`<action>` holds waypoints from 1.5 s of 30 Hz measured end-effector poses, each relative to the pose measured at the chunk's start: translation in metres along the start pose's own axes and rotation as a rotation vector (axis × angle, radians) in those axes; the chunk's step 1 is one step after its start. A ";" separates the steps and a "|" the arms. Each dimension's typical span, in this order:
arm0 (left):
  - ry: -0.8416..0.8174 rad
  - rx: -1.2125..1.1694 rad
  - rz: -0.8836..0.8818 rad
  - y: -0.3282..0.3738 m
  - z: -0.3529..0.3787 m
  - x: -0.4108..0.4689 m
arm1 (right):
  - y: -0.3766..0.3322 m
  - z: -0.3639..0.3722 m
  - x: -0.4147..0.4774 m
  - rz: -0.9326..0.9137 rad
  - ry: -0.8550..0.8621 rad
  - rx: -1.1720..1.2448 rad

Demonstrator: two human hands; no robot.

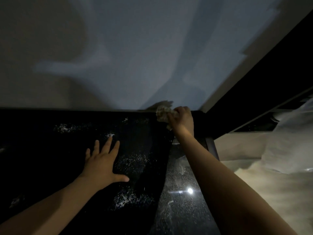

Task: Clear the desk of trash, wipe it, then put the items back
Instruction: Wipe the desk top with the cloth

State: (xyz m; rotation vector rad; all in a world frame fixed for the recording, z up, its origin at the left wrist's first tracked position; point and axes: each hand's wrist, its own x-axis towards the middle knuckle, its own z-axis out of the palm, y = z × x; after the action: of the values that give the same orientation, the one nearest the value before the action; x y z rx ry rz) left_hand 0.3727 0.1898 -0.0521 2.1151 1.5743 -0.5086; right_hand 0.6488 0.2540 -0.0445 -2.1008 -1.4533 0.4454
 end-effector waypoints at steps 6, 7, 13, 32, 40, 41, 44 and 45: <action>-0.068 0.064 -0.026 0.001 0.005 0.006 | 0.009 0.032 0.016 -0.102 -0.205 -0.096; -0.070 0.071 -0.029 0.001 0.005 0.006 | 0.011 0.037 0.016 -0.126 -0.254 -0.118; -0.083 0.080 -0.037 0.002 0.005 0.006 | 0.020 0.042 0.011 -0.185 -0.294 -0.198; -0.065 0.049 -0.037 0.002 0.006 0.006 | 0.040 0.034 -0.073 -0.220 -0.204 -0.213; -0.064 0.051 -0.036 0.002 0.007 0.005 | 0.045 0.026 -0.109 -0.189 -0.214 -0.165; -0.065 0.049 -0.035 0.002 0.007 0.005 | 0.044 0.022 -0.114 -0.190 -0.203 -0.137; -0.064 0.054 -0.035 0.003 0.006 0.005 | 0.038 0.003 -0.120 -0.151 -0.101 -0.033; -0.066 0.055 -0.038 0.004 0.006 0.006 | 0.034 -0.004 -0.116 -0.132 -0.026 0.000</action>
State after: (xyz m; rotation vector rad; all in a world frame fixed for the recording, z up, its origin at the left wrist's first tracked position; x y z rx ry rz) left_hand 0.3775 0.1902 -0.0594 2.0906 1.5831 -0.6346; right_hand 0.6343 0.1354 -0.0663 -1.9908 -1.5955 0.4226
